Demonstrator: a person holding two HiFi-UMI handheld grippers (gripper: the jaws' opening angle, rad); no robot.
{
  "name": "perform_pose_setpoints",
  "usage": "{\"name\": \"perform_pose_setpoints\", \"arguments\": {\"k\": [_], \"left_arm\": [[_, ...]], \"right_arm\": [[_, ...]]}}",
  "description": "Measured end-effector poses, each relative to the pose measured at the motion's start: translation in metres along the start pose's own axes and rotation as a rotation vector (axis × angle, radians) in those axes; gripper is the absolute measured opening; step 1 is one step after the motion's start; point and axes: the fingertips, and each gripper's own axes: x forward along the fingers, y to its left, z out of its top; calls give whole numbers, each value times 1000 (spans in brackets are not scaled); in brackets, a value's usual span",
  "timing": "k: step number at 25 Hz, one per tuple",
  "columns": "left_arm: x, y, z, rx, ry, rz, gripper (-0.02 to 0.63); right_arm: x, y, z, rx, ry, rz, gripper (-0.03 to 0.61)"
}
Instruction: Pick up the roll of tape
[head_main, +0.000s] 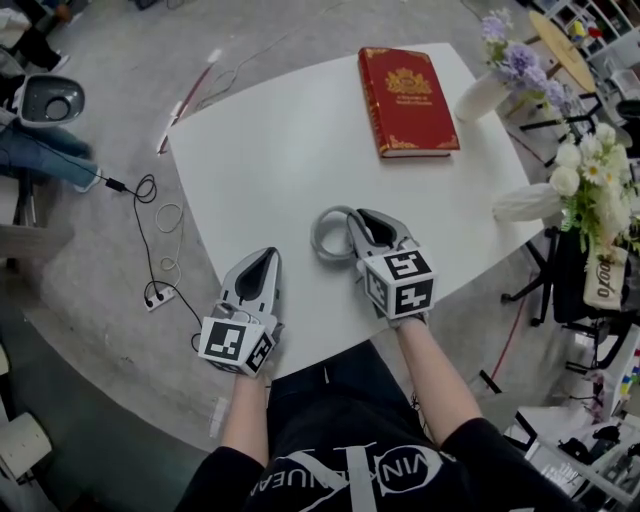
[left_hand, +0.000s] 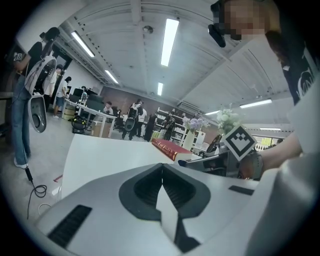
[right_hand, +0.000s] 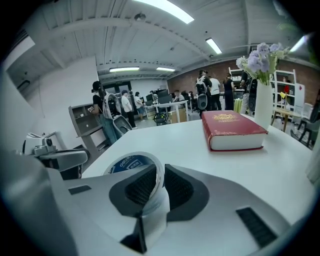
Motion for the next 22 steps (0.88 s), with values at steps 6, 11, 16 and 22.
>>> {"name": "perform_pose_setpoints", "arguments": {"k": [6,11,16,22], "left_arm": [[-1,-3,13,5,-14,4,3],[-3,-7,22,7,-28,7,3],[-6,-11,30,15,-44,11,3],[-12,-13,40,22,-65,16,3]], "right_arm": [[-19,1,15,-13,-53,6,64],[-34,4,27,-26,-94,16,64],[-45,8,40,-39,-131,28,64],[-57,11,50,-44,-163,25,64]]}}
